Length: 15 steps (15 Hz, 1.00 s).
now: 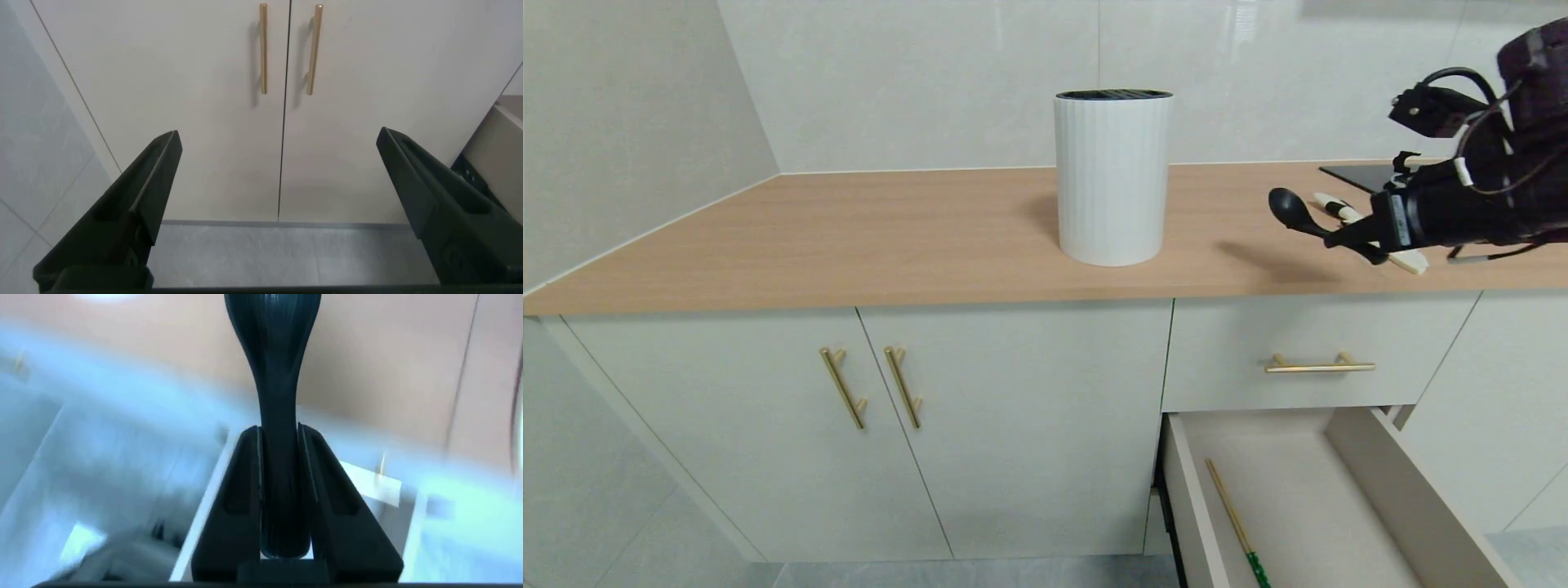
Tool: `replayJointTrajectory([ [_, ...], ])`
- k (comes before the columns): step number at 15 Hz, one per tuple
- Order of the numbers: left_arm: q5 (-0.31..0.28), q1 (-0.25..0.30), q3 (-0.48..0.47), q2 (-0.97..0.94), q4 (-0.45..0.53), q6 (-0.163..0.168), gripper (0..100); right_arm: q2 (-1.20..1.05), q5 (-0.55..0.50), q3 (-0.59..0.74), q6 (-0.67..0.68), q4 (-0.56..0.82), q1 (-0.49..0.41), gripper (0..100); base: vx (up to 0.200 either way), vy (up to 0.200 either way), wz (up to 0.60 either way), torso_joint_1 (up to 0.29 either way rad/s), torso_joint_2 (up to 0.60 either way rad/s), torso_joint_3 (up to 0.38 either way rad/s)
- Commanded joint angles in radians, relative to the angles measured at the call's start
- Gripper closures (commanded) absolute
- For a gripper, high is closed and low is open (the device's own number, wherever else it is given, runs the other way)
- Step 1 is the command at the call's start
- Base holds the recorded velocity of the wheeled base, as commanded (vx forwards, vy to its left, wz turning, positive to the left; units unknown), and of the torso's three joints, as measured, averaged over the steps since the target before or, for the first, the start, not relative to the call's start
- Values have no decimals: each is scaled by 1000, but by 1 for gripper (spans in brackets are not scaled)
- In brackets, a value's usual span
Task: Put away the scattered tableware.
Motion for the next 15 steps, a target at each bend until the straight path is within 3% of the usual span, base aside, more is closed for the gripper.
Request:
replayJointTrajectory([
  [1, 1, 1, 0, 0, 0, 0, 0, -292, 1, 272, 3, 23, -5, 100, 0, 0, 0, 0, 0, 0],
  [5, 1, 1, 0, 0, 0, 0, 0, -467, 18, 711, 26, 11, 0, 100, 0, 0, 0, 0, 0, 0],
  [8, 1, 1, 0, 0, 0, 0, 0, -450, 21, 878, 20, -3, 3, 100, 0, 0, 0, 0, 0, 0],
  [11, 1, 1, 0, 0, 0, 0, 0, -327, 24, 990, 24, -40, 72, 100, 0, 0, 0, 0, 0, 0],
  [13, 1, 1, 0, 0, 0, 0, 0, -166, 24, 1061, 47, -175, 69, 100, 0, 0, 0, 0, 0, 0],
  [15, 1, 1, 0, 0, 0, 0, 0, -17, 21, 1160, 56, -431, 26, 100, 0, 0, 0, 0, 0, 0],
])
